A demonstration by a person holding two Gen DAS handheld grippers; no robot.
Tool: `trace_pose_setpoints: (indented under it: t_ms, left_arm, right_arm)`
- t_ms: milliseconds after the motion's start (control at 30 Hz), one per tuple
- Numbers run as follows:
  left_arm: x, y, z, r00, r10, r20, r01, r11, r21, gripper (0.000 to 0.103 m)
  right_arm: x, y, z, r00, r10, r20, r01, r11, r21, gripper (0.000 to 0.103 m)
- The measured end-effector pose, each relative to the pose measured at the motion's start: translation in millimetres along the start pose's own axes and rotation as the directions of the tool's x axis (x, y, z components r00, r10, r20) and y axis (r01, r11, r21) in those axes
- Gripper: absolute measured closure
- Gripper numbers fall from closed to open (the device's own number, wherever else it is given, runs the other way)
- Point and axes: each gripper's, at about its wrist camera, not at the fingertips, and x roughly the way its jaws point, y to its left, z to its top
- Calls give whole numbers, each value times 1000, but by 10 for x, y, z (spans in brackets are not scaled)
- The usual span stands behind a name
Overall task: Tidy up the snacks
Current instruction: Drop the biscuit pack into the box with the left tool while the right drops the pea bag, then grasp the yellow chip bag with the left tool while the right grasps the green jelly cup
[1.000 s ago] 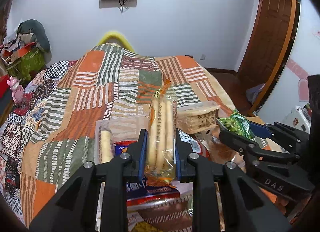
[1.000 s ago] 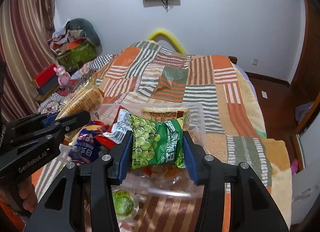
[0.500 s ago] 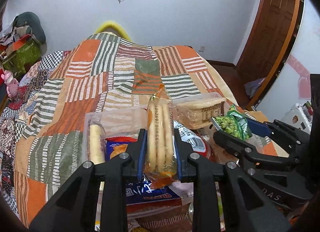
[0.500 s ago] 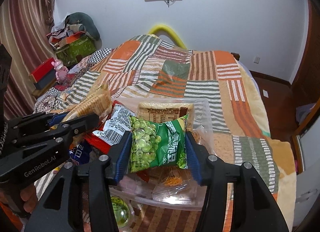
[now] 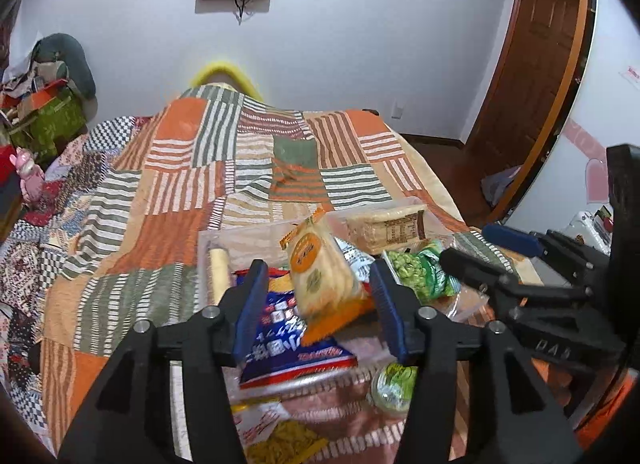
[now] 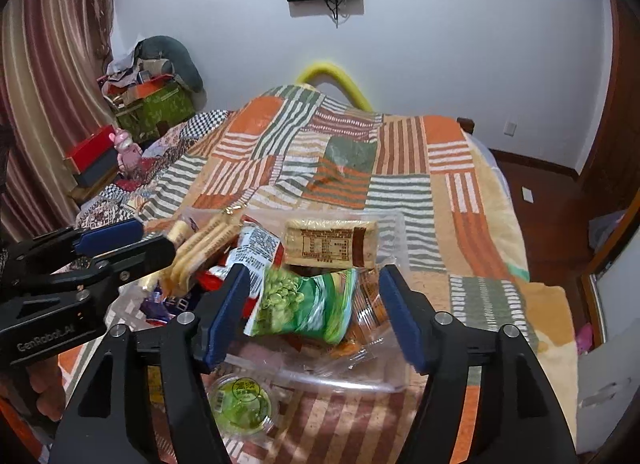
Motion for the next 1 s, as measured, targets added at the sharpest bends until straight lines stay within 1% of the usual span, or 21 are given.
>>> trace_pose_setpoints:
  t_ms: [167,333,433,633,700,800,1000]
  left_arm:
    - [-198,51,-105,1000,21,6,-21,999,24,41]
    - [-312,190,-290,999,49,-19,-48,999,23,37]
    - [-305,295,-417,997,64,-46,-63,998,9,35]
    - [-174,470,-718,989,70,-129,-74,997,-27,34]
    - [-128,499,-823,986,59,-158,-65,997,-36,34]
    - [-31,524,-964,979,36,-202,-47,998,-48,34]
    - [209,516,-1096,963,4,-269,-24,997,-73,34]
  right_arm:
    - [-147,34,-24,1000,-1,20,1,1000,-4,37]
    - [-234,100,-139,1000,12,6,-12,1000,-8,36]
    - [-244,149,-244,1000,19,-14,-19,1000,-18,34]
    - [-175,256,-469,996,51,-74,-52,999,-15,31]
    - [-115,313,-551,992,69,-106,-71,997,-18,31]
    - [-29,386,-660,988,68,-142,-74,997,-35,31]
    - [206,445,-753,974,80,-211,-89,995,-34,31]
